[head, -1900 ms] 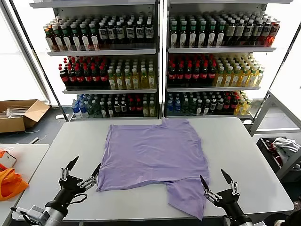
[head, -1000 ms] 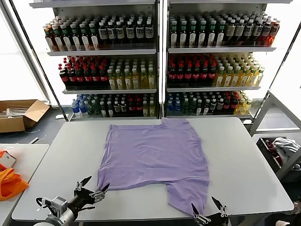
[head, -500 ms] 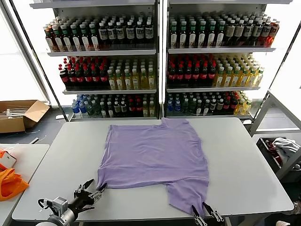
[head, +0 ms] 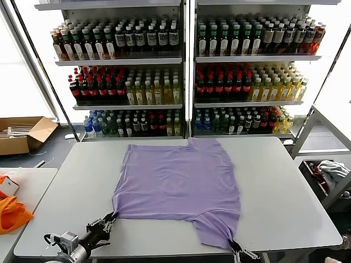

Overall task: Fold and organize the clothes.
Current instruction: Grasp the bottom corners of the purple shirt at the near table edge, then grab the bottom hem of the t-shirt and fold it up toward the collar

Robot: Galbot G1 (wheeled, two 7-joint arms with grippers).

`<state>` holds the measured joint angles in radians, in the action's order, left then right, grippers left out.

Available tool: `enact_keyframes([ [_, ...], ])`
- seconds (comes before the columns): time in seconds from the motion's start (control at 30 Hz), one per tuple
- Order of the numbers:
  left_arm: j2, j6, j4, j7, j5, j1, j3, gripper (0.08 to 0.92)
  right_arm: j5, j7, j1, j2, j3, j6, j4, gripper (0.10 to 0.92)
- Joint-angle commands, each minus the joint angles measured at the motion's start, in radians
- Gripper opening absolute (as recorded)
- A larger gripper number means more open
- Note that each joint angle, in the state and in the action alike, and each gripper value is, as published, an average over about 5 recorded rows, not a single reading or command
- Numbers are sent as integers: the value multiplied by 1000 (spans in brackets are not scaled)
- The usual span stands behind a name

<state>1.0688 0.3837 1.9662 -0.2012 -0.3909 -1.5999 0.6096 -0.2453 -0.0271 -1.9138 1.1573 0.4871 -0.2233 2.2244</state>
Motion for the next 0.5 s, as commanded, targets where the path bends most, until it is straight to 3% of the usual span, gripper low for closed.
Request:
enact_keyframes([
  [0.03, 35, 0, 127, 2, 13, -66, 34, 99, 0, -50, -28, -4, 32, 43, 41, 107],
  [0.5, 148, -6, 241, -16, 73, -211, 108, 92, -23, -191, -219, -58, 147, 186, 122, 107],
])
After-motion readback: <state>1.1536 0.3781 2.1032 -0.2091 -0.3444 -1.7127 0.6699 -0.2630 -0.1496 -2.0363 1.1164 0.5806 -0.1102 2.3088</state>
